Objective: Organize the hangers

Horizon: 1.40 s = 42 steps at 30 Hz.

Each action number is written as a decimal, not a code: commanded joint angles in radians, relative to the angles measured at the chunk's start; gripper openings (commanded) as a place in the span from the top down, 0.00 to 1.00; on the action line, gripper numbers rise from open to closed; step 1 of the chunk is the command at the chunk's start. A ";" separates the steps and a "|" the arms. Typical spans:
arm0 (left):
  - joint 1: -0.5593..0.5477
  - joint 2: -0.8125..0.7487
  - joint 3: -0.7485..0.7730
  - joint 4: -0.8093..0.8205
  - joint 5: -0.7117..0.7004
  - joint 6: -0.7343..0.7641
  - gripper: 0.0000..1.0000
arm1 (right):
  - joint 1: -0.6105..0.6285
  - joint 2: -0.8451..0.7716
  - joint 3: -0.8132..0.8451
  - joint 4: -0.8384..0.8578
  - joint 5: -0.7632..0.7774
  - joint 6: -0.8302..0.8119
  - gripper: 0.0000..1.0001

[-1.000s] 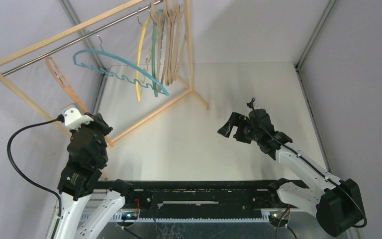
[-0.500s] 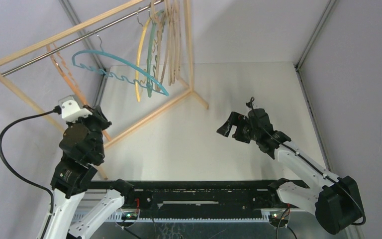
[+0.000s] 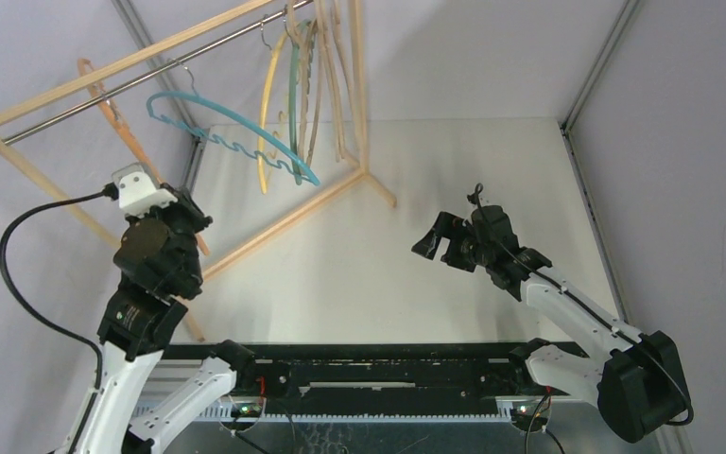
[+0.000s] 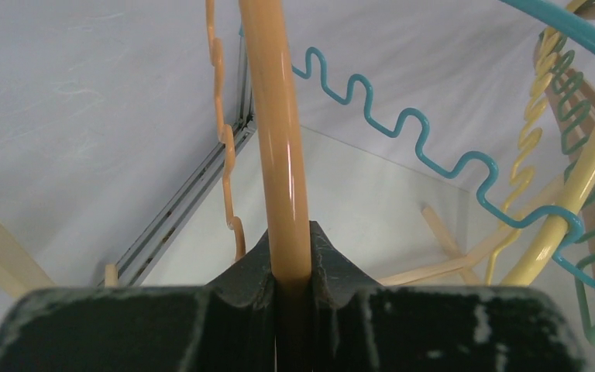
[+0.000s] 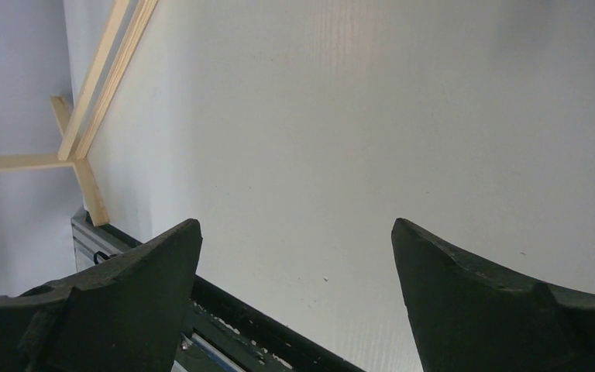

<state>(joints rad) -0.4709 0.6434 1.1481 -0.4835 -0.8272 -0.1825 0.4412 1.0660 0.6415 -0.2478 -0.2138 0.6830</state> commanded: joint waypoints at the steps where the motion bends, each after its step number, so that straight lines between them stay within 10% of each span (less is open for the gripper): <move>1: -0.002 0.062 0.052 0.080 -0.015 0.026 1.00 | -0.010 -0.014 0.000 0.036 -0.006 0.008 0.00; 21: 0.288 0.211 -0.050 0.085 0.269 -0.173 0.99 | -0.032 -0.053 -0.013 -0.006 0.004 -0.018 0.00; 28: 0.288 0.116 -0.132 0.120 0.331 -0.185 0.44 | -0.034 -0.039 -0.014 -0.010 0.014 -0.043 0.00; 30: 0.287 0.084 -0.147 0.116 0.335 -0.187 0.05 | -0.034 -0.041 -0.019 -0.006 0.017 -0.047 0.00; 42: 0.286 -0.101 -0.353 0.070 0.451 -0.293 0.00 | -0.032 -0.060 -0.071 0.032 0.011 -0.059 0.00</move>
<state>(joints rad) -0.1890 0.5671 0.9016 -0.2905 -0.4339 -0.4015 0.4126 1.0306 0.5892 -0.2726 -0.2077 0.6510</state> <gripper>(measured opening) 0.994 1.000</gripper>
